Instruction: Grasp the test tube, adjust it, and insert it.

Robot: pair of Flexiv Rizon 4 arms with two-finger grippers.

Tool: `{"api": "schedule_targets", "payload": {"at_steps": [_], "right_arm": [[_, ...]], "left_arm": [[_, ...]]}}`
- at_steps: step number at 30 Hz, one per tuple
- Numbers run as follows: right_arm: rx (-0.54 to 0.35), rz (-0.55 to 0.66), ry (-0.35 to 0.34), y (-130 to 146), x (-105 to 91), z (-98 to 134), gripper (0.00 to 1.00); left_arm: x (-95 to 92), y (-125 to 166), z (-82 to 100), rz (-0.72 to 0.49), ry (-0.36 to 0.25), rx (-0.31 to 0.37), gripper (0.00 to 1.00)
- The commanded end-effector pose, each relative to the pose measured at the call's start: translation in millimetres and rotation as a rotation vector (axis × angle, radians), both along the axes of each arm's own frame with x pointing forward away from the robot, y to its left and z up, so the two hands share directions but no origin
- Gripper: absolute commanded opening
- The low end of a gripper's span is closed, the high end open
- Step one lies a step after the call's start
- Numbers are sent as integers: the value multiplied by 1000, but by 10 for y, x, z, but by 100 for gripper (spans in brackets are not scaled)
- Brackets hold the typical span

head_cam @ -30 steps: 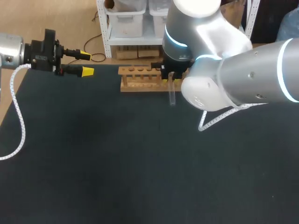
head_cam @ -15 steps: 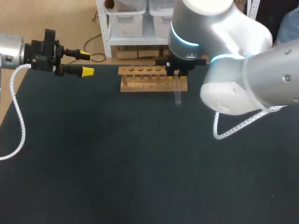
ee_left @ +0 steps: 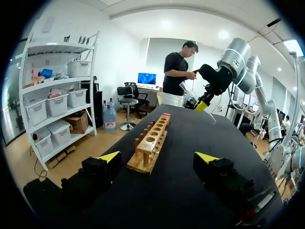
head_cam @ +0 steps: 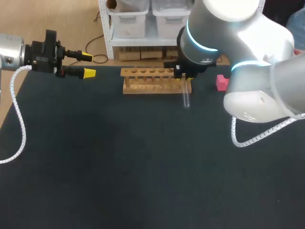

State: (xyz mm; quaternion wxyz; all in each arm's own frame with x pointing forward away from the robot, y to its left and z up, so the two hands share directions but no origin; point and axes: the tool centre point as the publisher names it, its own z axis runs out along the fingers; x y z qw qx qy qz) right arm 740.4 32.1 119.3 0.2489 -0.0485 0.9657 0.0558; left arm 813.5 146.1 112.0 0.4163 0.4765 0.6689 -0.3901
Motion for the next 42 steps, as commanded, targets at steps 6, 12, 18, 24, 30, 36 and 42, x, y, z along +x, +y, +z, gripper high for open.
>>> {"api": "schedule_targets", "payload": {"at_steps": [6,12,18,24,30,36,42], "right_arm": [[0,-3,-9,-6,-25,-3,0],[0,-3,-9,-6,-25,-3,0],[0,-3,-9,-6,-25,-3,0],[5,-7,-106,-27,-16,-45,0],[1,-6,-242,-46,15,1,0],[7,-26,-377,-51,133,184,0],[-9,-57,-537,-51,339,382,0]], "left_arm": [[-4,5,-10,0,-4,-2,100],[-4,5,-10,0,-4,-2,100],[-4,5,-10,0,-4,-2,100],[-4,5,-10,0,-4,-2,100],[-4,5,-10,0,-4,-2,100],[-4,5,-10,0,-4,-2,100],[-4,5,-10,0,-4,-2,100]]}}
